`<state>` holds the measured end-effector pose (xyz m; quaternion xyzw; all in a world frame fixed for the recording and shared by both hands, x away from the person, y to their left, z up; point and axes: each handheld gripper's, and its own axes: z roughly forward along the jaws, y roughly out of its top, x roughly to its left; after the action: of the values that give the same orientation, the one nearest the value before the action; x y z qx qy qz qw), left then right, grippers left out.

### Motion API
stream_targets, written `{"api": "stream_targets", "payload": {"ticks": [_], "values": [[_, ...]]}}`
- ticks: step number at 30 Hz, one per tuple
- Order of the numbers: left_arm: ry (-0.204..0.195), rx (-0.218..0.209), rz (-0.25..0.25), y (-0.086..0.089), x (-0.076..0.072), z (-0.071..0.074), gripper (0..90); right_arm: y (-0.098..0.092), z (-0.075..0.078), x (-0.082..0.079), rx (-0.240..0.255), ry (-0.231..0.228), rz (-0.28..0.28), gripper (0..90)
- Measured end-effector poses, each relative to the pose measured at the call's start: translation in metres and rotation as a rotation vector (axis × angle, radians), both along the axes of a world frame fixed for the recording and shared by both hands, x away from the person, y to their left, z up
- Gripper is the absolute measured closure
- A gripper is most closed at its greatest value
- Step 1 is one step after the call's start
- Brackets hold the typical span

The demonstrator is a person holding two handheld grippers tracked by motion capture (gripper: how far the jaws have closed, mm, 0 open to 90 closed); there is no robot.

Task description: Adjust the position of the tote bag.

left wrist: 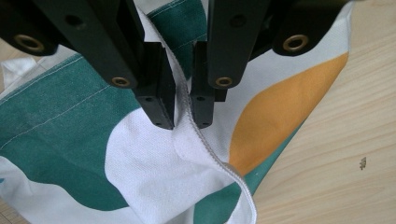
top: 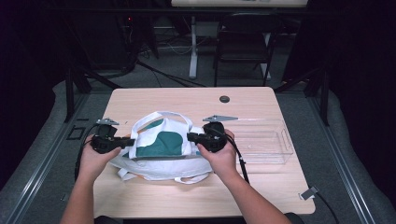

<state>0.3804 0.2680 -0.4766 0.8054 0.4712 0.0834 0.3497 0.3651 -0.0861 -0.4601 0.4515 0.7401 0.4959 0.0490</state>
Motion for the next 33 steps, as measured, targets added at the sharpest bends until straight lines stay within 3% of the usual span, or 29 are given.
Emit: {"api": "stream_targets", "payload": {"ticks": [7, 15, 26, 33], "values": [[-0.033, 0.002, 0.018, 0.003, -0.002, 0.005, 70.4, 0.002, 0.011, 0.004, 0.019, -0.021, 0.006, 88.7], [-0.106, 0.008, 0.035, 0.004, -0.010, 0.021, 62.4, -0.003, 0.020, 0.011, 0.056, -0.009, -0.006, 88.7], [-0.202, 0.020, -0.036, -0.012, -0.025, 0.044, 53.5, -0.002, 0.032, 0.019, 0.031, -0.041, -0.036, 88.7], [-0.211, 0.047, -0.099, -0.025, -0.030, 0.046, 50.5, -0.002, 0.033, 0.026, 0.028, -0.035, -0.057, 88.7]]}}
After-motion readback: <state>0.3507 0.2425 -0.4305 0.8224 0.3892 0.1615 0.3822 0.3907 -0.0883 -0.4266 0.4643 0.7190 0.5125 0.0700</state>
